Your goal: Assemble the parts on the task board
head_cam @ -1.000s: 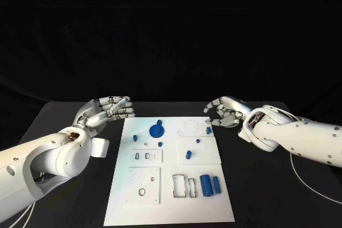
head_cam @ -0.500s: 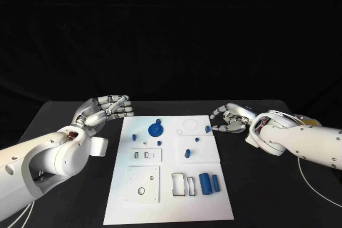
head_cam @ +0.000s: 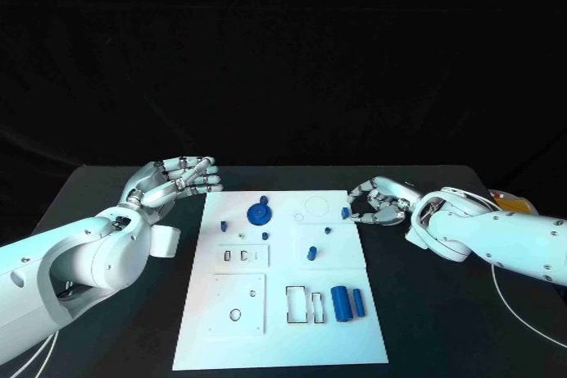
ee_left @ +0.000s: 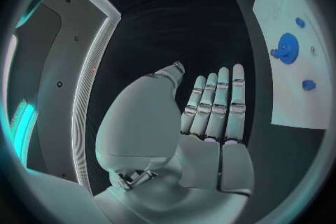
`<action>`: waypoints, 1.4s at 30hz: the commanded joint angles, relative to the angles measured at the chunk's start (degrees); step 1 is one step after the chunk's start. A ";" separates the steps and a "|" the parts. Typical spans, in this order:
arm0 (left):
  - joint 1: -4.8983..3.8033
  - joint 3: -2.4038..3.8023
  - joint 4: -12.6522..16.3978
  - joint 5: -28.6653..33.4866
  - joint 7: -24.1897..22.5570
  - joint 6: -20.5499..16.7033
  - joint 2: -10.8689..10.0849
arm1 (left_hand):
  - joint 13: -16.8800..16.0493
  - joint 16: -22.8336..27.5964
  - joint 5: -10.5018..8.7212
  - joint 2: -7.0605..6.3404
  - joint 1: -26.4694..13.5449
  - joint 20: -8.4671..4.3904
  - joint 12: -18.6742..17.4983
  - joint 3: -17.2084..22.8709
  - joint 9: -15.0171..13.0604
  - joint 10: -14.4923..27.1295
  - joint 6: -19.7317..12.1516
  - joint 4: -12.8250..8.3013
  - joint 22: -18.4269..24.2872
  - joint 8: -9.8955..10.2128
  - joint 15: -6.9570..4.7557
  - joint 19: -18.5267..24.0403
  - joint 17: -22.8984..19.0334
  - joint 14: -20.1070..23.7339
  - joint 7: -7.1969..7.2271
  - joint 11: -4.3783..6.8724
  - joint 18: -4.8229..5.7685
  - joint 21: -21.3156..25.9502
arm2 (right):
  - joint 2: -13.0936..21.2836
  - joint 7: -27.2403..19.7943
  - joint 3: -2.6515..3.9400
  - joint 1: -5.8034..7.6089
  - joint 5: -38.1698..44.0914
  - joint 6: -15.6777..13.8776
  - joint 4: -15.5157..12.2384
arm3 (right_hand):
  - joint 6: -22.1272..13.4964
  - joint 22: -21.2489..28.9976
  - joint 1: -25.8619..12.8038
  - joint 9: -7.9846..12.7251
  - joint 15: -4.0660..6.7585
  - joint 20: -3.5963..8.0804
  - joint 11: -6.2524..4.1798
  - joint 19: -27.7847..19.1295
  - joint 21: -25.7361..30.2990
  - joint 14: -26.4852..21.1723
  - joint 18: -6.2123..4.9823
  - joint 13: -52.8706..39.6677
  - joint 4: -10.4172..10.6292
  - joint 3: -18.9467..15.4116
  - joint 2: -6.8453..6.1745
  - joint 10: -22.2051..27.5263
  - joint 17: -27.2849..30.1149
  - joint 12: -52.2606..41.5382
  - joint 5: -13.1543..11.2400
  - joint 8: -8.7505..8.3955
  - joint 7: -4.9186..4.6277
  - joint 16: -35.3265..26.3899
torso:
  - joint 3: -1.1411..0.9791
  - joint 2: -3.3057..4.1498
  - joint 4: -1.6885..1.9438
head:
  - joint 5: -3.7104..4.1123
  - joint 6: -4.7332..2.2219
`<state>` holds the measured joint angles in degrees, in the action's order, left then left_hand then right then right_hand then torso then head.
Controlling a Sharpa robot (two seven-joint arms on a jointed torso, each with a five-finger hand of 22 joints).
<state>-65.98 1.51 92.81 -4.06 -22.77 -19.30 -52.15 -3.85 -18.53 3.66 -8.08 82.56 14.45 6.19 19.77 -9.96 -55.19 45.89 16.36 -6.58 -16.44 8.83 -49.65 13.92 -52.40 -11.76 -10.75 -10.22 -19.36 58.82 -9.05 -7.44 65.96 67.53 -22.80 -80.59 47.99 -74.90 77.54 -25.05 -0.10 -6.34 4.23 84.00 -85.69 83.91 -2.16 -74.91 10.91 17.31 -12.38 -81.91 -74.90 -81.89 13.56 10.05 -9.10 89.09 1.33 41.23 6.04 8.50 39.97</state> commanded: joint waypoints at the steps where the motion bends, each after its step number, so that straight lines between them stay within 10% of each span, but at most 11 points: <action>1: -0.05 0.05 0.09 -0.06 -0.32 0.96 0.05 | 0.03 0.32 -0.23 -0.23 -0.13 0.22 -0.35 0.37 0.06 -0.05 -0.55 0.00 0.06 0.18 -0.19 0.24 0.08 0.36 -2.24 -0.36 -0.27 0.21 | -0.41 -0.04 -0.01 -0.31 0.44 0.46 0.13 | 0.26 -10.84 0.74 -0.11 -0.46 -0.14 0.46 2.17 0.24 5.51 0.71 -5.37 -0.02 -0.24 0.26 0.00 -12.46 -0.17 0.36 -0.17 -0.40 0.28 | 0.00 0.01 0.01 | -0.11 0.04; 42: -0.05 0.04 0.11 -0.06 0.04 1.07 -0.20 | 0.03 0.32 -0.23 -0.23 -0.13 0.22 -0.35 0.37 0.06 -0.05 -0.55 0.00 0.06 0.18 -0.19 0.24 0.08 0.36 -2.24 -0.36 -0.27 0.21 | -3.41 1.32 0.00 -1.08 -0.22 -2.68 1.71 | 7.16 -11.61 2.46 -1.26 0.12 0.02 -0.43 2.77 -0.33 5.61 0.89 -6.84 -0.85 4.56 3.92 -1.48 -12.93 -1.49 -4.16 1.33 0.75 0.40 | 0.05 -0.08 -0.09 | -0.64 0.61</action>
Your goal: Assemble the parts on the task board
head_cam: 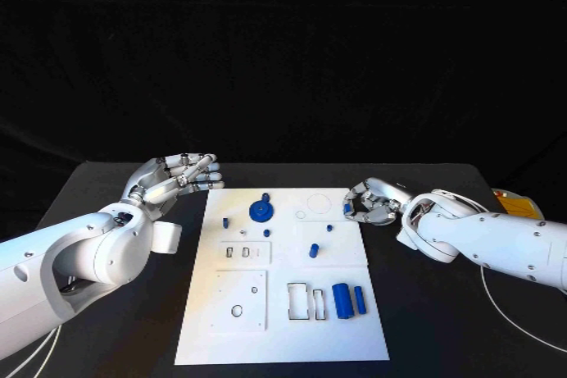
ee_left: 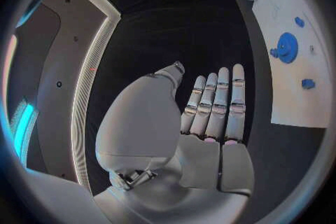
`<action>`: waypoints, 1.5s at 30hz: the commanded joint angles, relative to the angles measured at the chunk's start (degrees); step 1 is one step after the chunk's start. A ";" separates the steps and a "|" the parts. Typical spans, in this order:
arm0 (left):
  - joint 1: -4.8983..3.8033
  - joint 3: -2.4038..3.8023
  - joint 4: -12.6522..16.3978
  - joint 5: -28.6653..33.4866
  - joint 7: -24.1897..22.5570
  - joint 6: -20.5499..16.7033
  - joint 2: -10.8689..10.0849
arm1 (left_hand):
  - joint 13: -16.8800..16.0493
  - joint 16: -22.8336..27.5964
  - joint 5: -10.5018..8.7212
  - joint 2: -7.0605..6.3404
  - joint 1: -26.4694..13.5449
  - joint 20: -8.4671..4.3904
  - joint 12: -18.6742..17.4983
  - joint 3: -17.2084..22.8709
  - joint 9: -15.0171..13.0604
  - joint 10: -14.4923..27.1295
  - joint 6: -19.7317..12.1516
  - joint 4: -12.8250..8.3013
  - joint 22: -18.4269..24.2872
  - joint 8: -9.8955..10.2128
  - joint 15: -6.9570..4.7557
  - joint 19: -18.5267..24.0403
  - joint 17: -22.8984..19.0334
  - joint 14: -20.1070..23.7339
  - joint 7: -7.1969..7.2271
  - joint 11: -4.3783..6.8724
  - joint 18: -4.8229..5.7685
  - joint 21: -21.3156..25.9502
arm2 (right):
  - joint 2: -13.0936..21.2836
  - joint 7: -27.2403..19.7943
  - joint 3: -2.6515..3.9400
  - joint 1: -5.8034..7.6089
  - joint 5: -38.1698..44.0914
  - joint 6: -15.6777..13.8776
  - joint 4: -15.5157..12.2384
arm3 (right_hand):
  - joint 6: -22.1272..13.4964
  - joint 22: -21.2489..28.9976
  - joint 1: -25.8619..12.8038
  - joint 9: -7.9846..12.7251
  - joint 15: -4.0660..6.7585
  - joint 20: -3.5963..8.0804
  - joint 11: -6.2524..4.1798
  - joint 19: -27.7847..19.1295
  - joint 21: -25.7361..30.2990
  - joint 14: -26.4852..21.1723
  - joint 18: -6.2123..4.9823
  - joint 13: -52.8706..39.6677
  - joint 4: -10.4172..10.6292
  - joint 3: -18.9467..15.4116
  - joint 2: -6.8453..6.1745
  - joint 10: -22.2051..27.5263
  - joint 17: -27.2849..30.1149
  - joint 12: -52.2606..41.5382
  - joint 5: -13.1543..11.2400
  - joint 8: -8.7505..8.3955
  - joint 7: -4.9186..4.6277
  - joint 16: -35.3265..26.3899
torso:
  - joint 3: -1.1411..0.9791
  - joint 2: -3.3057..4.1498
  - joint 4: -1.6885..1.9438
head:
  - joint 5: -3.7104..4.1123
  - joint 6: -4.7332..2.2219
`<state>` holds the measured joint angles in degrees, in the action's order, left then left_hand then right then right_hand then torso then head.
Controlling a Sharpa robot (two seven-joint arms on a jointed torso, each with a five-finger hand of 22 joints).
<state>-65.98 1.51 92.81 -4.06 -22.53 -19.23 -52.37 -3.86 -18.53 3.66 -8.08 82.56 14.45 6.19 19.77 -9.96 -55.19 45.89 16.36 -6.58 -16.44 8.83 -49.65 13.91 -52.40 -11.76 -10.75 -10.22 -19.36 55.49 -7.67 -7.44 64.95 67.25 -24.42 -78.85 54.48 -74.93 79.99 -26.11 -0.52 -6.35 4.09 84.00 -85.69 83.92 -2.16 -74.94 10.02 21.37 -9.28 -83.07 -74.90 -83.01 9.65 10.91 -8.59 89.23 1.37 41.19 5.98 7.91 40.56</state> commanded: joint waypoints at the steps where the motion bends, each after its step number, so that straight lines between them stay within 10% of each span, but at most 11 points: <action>1: -0.05 0.04 0.11 -0.06 -0.18 1.00 0.02 | 0.03 0.32 -0.23 -0.23 -0.13 0.22 -0.35 0.37 0.06 -0.05 -0.55 0.00 0.06 0.18 -0.19 0.24 0.10 0.36 -2.24 -0.36 -0.27 0.21 | -0.08 -0.13 0.00 -0.07 -0.01 -1.48 -0.05 | 0.90 -11.61 -0.04 -0.26 0.63 0.10 -0.40 2.79 -0.36 5.61 0.90 -6.88 0.04 0.62 0.91 -0.40 -12.99 -0.43 -0.13 0.59 0.35 0.28 | 0.02 -0.02 -0.03 | -0.07 0.03; 15: -0.05 0.04 -0.07 -0.06 -0.08 1.05 -0.02 | 0.03 0.32 -0.23 -0.23 -0.13 0.22 -0.35 0.37 0.06 -0.05 -0.55 0.00 0.06 0.18 -0.19 0.24 0.10 0.36 -2.24 -0.36 -0.27 0.21 | 0.54 1.63 0.10 0.12 -0.79 -8.34 -3.69 | 3.65 -12.38 -0.42 -1.51 1.94 1.33 -1.87 3.48 -1.15 5.72 1.15 -7.69 -0.45 2.38 2.28 -1.29 -13.44 -1.04 1.26 2.76 1.98 0.38 | 0.05 -0.17 -0.04 | -0.25 0.07; 31: -0.05 0.00 -0.90 0.10 0.12 1.14 0.26 | -0.01 0.42 -0.23 -0.31 -0.05 0.24 -0.59 0.40 0.09 -0.22 -0.49 -0.04 0.18 0.25 -0.20 0.21 0.28 0.30 -2.17 -0.32 -0.28 0.22 | -3.55 15.47 0.12 1.97 5.78 -6.53 -13.93 | 2.89 -12.15 -0.93 -2.13 2.13 1.66 -1.98 3.23 -0.79 5.66 1.06 -7.06 -0.62 3.47 3.73 -0.81 -13.19 -0.39 -0.89 3.23 2.02 0.31 | 0.23 -0.44 0.06 | -1.25 0.25; 45: -0.06 -0.01 -1.13 0.18 0.22 1.32 0.81 | -0.03 0.44 -0.24 -0.32 -0.06 0.24 -0.59 0.40 0.08 -0.30 -0.44 -0.02 0.19 0.23 -0.21 0.20 0.30 0.29 -2.12 -0.29 -0.29 0.22 | -12.37 20.92 -0.44 1.14 13.26 -4.30 -15.86 | 2.83 -12.04 -1.22 -2.31 2.17 1.69 -2.03 3.12 -0.64 5.62 1.02 -7.08 -0.64 3.57 3.64 -0.83 -13.00 -0.38 -0.17 3.44 2.10 0.26 | 0.33 -0.31 0.07 | -3.52 1.33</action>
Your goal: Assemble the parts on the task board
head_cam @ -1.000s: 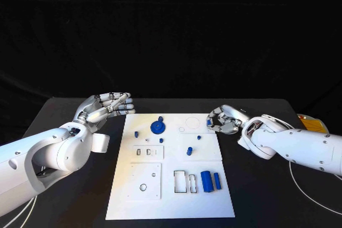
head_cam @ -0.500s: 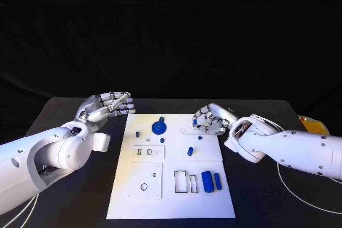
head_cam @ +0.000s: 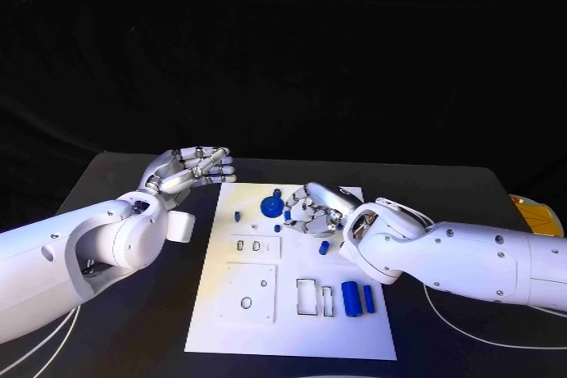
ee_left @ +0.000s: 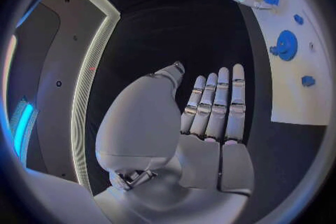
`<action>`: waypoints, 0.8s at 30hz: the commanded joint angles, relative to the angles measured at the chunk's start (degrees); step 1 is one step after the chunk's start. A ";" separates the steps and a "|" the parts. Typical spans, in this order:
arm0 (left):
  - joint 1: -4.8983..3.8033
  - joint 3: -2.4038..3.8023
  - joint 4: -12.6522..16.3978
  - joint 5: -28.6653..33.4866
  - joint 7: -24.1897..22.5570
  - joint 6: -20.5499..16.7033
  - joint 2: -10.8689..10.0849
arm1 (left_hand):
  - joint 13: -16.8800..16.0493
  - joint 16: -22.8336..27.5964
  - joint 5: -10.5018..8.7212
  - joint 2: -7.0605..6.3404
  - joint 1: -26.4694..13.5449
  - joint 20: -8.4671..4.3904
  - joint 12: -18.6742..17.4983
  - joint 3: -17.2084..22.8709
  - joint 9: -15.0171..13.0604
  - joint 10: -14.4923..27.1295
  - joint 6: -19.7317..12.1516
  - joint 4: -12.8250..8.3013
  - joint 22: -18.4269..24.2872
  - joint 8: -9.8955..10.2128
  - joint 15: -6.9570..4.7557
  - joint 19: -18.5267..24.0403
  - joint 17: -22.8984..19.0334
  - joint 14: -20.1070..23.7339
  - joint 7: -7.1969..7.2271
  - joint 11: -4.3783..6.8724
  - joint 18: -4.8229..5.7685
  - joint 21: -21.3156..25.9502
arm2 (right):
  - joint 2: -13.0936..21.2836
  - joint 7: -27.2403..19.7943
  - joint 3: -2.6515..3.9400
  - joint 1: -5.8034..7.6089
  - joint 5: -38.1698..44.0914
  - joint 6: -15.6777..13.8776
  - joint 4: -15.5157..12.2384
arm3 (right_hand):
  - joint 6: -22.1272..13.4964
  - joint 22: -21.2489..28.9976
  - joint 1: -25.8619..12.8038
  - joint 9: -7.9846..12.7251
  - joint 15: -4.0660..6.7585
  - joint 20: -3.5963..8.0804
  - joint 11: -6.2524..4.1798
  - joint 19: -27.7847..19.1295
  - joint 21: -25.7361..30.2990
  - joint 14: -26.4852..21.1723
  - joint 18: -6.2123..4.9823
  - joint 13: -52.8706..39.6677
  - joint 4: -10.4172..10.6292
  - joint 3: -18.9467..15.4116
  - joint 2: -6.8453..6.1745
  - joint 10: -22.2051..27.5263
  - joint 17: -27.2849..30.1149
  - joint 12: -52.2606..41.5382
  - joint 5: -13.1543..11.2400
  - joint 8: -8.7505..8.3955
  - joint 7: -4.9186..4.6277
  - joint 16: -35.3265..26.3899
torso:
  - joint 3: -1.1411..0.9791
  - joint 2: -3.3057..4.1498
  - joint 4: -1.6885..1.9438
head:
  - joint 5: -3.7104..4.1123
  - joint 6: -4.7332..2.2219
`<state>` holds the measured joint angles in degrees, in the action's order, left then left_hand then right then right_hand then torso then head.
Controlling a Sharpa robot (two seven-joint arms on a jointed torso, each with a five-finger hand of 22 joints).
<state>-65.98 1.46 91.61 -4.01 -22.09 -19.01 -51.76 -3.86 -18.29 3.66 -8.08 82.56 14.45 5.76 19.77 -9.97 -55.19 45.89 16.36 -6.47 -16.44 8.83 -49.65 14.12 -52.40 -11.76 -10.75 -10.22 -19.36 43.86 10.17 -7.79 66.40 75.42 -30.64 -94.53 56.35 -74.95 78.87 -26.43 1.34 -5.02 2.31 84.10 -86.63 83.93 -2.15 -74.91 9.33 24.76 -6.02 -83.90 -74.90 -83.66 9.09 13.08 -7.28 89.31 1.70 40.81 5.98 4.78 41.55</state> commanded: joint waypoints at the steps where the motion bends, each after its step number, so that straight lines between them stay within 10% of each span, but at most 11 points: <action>1: -0.05 0.04 0.08 0.13 -0.22 1.11 0.23 | -0.03 0.21 -0.24 -0.32 -0.06 0.24 -0.16 0.40 0.08 -0.30 -0.44 -0.02 0.08 0.23 -0.21 0.20 0.10 0.29 -2.12 -0.29 -0.29 0.22 | -1.13 3.29 -0.13 -0.46 5.75 2.10 -0.21 | 1.00 -11.96 -0.12 -2.03 0.31 0.36 -0.27 2.96 0.38 5.61 0.99 -7.09 0.03 0.19 0.33 0.01 -12.96 0.29 0.48 1.32 0.81 0.16 | -0.02 0.08 0.03 | -0.44 0.35; 24: -0.06 0.04 0.10 0.13 0.03 1.38 0.50 | -0.03 0.21 -0.24 -0.32 -0.06 0.24 -0.16 0.40 0.08 -0.30 -0.44 -0.02 0.08 0.23 -0.21 0.20 0.10 0.29 -2.12 -0.29 -0.29 0.22 | -6.30 6.00 -0.58 -2.77 11.97 5.16 0.81 | 0.98 -11.94 -0.81 -2.25 0.36 0.41 -0.31 2.95 0.43 5.56 0.98 -7.12 0.14 0.06 -0.16 0.00 -12.76 0.29 0.91 1.61 0.84 0.11 | -0.15 0.08 0.00 | -1.36 1.22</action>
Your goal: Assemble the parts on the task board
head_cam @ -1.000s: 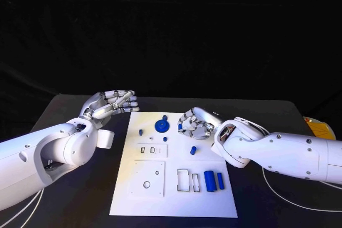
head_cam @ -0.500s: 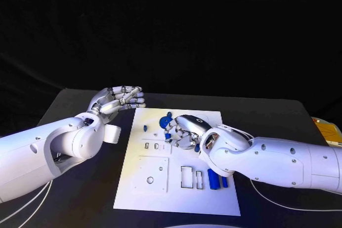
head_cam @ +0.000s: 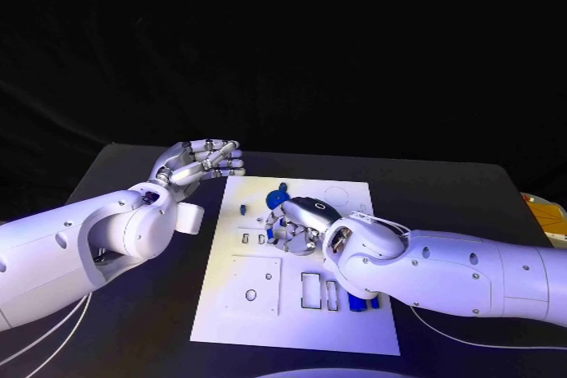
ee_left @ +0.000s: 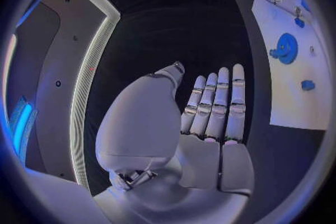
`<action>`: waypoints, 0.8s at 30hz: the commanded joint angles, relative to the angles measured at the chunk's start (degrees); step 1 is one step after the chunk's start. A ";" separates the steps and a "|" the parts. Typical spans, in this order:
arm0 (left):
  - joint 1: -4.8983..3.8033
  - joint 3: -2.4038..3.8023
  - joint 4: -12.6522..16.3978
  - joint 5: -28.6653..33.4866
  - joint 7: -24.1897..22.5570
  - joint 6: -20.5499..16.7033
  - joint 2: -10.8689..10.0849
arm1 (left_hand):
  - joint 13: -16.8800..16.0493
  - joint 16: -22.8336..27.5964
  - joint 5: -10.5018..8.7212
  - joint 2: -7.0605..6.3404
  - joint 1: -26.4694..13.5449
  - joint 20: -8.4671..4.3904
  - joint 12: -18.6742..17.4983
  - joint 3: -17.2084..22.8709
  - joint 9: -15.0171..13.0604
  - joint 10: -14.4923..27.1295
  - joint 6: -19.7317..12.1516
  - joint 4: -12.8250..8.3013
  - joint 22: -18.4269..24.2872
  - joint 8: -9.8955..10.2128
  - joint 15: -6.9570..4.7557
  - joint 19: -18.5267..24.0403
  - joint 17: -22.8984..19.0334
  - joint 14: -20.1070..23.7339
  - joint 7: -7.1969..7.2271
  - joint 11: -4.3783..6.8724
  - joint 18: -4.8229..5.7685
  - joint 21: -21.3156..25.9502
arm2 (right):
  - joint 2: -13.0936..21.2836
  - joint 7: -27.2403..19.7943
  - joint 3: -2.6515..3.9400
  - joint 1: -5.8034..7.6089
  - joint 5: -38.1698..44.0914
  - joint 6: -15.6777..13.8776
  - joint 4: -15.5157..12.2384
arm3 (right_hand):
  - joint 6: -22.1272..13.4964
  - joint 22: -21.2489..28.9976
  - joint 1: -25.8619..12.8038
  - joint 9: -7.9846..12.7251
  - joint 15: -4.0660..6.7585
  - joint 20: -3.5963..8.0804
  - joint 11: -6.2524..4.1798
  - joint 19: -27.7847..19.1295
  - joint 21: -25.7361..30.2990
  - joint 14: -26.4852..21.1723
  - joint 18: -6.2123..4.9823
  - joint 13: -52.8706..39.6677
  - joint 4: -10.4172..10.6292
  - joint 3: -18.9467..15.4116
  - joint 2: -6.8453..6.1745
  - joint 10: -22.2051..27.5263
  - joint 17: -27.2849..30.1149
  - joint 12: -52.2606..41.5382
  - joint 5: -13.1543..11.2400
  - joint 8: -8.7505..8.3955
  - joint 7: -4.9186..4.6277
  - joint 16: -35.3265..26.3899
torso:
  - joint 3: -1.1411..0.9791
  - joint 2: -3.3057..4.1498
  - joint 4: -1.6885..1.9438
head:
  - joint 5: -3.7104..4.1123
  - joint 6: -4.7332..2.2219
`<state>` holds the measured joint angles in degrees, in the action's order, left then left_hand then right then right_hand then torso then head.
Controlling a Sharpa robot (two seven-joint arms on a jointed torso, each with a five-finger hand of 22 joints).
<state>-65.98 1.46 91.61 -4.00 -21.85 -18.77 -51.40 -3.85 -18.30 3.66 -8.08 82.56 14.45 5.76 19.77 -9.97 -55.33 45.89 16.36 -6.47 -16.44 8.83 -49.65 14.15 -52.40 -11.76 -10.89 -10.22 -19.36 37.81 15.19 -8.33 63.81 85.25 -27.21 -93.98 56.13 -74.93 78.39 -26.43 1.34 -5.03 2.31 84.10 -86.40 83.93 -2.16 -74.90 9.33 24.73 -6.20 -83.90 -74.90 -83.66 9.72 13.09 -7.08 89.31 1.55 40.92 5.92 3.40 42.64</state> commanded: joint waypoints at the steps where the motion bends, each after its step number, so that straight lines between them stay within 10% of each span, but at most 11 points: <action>1: -0.06 0.04 0.10 0.12 -0.20 1.14 0.15 | -0.03 0.21 -0.24 -0.32 -0.06 0.24 -0.16 0.40 0.09 -0.17 -0.44 -0.02 0.08 0.23 -0.21 0.20 0.06 0.29 -2.12 -0.16 -0.28 0.22 | -0.29 0.99 -0.04 -0.21 2.16 1.77 0.30 | 1.20 -11.96 -0.34 -2.25 0.37 0.42 -0.31 2.95 0.20 5.56 0.98 -7.13 0.13 0.09 0.02 0.00 -12.76 0.29 0.28 1.61 0.64 0.11 | 0.00 -0.03 0.07 | 0.02 0.13; 24: -0.06 0.04 0.06 0.12 -0.04 1.30 0.06 | -0.04 0.24 -0.25 -0.33 -0.09 0.24 -0.20 0.40 0.08 -0.27 -0.39 -0.01 0.12 0.23 -0.23 0.19 0.11 0.28 -2.07 -0.12 -0.29 0.22 | -1.80 1.32 -0.10 -0.91 3.01 2.93 2.49 | 1.05 -11.76 -0.91 -2.34 0.39 0.44 -0.31 2.76 0.46 5.54 0.91 -6.96 0.29 -0.08 -0.41 0.13 -12.65 0.45 0.31 1.71 0.63 0.08 | 0.02 -0.04 -0.01 | -0.08 0.49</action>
<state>-65.98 1.46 91.58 -3.99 -21.65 -18.54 -51.42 -3.85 -18.30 3.66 -8.08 82.56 14.45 5.76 19.77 -9.97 -55.31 45.89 16.36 -6.41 -16.44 8.83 -49.65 14.20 -52.40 -11.76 -10.88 -10.22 -19.36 36.07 16.03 -8.34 63.06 87.17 -25.62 -91.63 56.25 -74.91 77.86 -26.43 1.33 -5.03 2.32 84.10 -86.14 83.93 -2.16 -74.94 9.33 24.71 -6.74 -83.90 -74.90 -83.41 9.71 13.09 -7.19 89.31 1.60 40.87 5.93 3.24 43.09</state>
